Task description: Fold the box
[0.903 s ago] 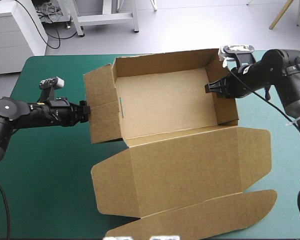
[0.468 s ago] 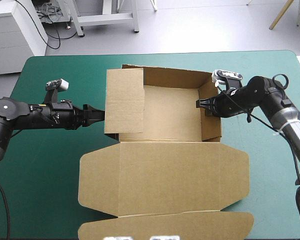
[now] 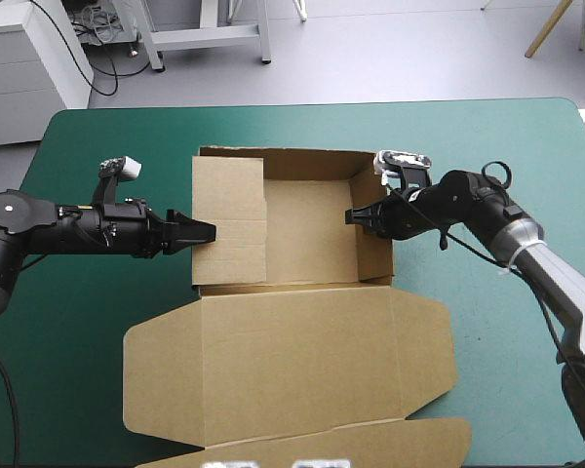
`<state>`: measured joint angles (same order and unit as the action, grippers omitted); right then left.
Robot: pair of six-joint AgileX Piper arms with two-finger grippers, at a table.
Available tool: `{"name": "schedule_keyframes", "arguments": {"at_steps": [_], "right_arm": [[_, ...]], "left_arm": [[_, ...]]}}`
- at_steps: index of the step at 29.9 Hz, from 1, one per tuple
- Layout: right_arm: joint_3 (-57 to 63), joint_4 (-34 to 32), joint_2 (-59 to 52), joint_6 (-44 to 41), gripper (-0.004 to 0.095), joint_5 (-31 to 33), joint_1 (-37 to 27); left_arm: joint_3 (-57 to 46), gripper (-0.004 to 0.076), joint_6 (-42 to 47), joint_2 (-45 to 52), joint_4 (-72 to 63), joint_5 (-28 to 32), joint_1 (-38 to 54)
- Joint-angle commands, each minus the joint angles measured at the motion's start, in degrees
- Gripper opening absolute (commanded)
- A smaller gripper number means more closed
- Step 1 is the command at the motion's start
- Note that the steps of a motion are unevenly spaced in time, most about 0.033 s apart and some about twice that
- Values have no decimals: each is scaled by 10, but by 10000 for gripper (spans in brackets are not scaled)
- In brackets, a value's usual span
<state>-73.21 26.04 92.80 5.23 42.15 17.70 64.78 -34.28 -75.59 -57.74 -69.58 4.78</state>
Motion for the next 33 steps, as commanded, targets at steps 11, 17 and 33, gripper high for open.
{"name": "schedule_keyframes", "arguments": {"at_steps": [11,17,33], "right_arm": [[-16,13,-8,-26,-17,-67,66],[-16,-20,-4,-52,-17,-65,91],[-19,-37,-6,-64,-18,-10,93]], "left_arm": [[16,456,114,14,184,35,-28],[16,312,178,14,282,91,-99],[16,-10,421,-47,504,180,-201]]}}
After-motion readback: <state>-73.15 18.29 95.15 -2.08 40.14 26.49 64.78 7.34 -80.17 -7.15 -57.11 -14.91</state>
